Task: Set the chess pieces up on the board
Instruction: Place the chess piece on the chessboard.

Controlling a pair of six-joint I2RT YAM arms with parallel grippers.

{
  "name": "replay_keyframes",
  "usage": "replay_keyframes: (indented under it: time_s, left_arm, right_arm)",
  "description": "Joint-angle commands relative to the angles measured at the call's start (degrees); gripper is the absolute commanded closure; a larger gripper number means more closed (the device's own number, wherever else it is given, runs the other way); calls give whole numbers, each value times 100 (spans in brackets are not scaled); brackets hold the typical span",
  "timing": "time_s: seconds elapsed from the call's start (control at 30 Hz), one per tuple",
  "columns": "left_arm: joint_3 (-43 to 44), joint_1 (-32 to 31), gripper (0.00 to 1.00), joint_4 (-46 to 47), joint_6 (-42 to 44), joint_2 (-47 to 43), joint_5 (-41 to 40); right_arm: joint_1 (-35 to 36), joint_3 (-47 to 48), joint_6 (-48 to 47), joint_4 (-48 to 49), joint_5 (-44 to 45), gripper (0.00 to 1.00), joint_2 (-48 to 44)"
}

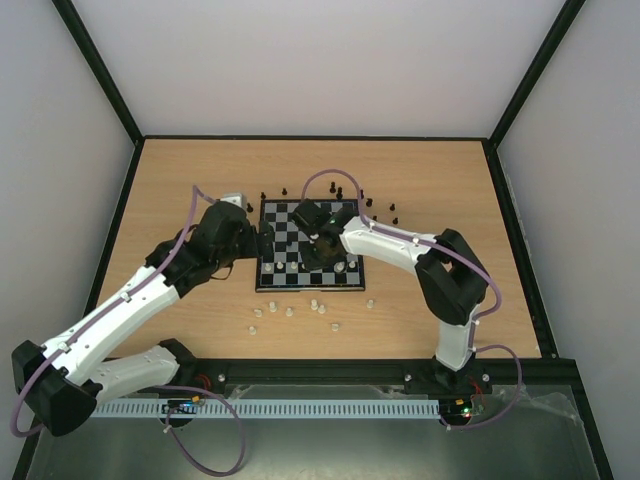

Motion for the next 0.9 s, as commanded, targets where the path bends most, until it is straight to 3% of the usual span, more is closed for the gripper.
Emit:
replay_keyframes:
  time_s: [0.0,0.87]
  left_arm:
    - [-111,91,1,-111,32,-45,-2]
    - [-210,195,1,-58,82,-23,111]
  right_arm:
    - [116,162,-16,-342,58,97,222]
    - [136,119,17,-126,247,91,503]
